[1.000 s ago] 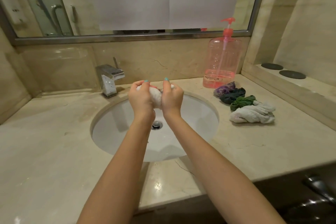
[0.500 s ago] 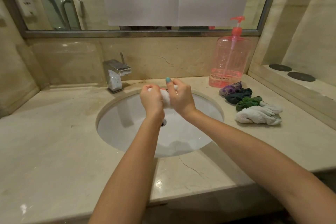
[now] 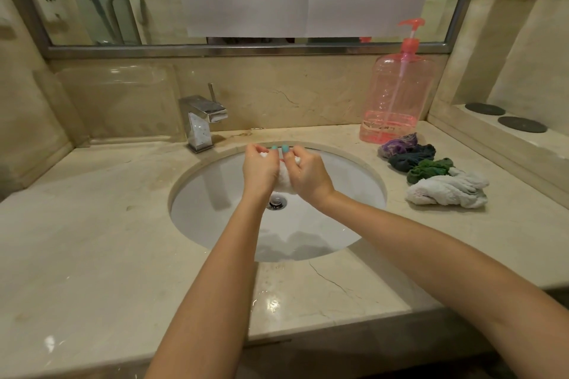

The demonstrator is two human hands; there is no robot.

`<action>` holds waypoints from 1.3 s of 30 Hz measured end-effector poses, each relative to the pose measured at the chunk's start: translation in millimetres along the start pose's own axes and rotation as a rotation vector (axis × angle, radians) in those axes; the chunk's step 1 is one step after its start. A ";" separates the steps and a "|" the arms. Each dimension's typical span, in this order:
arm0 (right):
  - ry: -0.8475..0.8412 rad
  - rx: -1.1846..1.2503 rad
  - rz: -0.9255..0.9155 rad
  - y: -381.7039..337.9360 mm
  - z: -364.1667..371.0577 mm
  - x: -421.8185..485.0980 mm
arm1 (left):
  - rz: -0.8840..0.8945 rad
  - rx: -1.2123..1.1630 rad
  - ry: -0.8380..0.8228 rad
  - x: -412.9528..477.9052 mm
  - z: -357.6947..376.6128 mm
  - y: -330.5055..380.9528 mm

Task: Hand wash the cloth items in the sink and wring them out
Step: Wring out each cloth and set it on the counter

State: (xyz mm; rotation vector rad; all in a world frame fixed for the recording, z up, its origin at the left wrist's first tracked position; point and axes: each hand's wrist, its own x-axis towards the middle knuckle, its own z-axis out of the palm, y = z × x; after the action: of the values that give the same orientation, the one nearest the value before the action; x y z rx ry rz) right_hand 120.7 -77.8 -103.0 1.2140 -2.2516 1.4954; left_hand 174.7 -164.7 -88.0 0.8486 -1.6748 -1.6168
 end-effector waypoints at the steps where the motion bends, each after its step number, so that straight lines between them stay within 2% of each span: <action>1: -0.010 -0.011 0.001 1.3 -0.1 0.0 | 0.000 0.016 0.004 0.6 0.4 0.0; 5: -0.018 -0.048 0.051 4.8 0.4 -0.1 | -0.077 0.004 0.012 -0.7 2.6 -4.6; 8: -0.038 -0.057 0.180 4.5 -1.7 4.1 | -0.165 -0.053 -0.112 -5.0 -1.5 -6.7; 11: -0.031 0.013 0.316 7.1 -13.1 15.7 | 0.038 0.086 -0.294 -12.4 -17.2 3.4; 13: -0.040 0.073 0.380 7.0 -21.4 21.1 | 0.247 0.273 -0.453 -17.2 -30.3 14.9; 15: -0.089 0.092 0.408 2.3 -24.9 22.8 | 0.437 0.653 -0.557 -21.5 -35.9 23.1; 17: -0.146 0.074 0.370 -5.4 -23.0 19.4 | 0.495 0.975 -0.593 -28.6 -33.3 24.7; 19: -0.137 0.083 0.321 -12.3 -21.7 15.7 | 0.446 1.016 -0.603 -33.1 -29.7 24.9; 21: -0.102 0.129 0.260 -14.2 -23.2 13.1 | 0.327 0.876 -0.631 -30.7 -30.2 22.8; 23: -0.093 0.157 0.221 -16.5 -25.8 11.9 | 0.219 0.716 -0.731 -30.5 -32.3 20.5; 28: -0.109 0.288 0.230 -22.4 -31.2 12.3 | 0.015 0.397 -0.956 -34.8 -36.4 23.7; 31: -0.137 0.351 0.183 -24.2 -36.8 12.0 | -0.072 0.160 -0.995 -43.6 -37.0 21.3; 37: -0.204 0.512 0.078 -41.4 -40.3 15.5 | -0.190 -0.408 -0.953 -66.3 -19.9 -2.1; 39: -0.227 0.551 0.078 -45.5 -38.6 17.8 | -0.223 -0.518 -0.960 -66.3 -17.6 -5.4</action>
State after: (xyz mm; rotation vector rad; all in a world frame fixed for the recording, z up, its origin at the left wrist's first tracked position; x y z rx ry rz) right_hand 130.6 -62.4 -43.5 1.5134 -2.1008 2.2062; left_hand 227.5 -120.9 -94.1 -0.0580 -1.5862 -2.7112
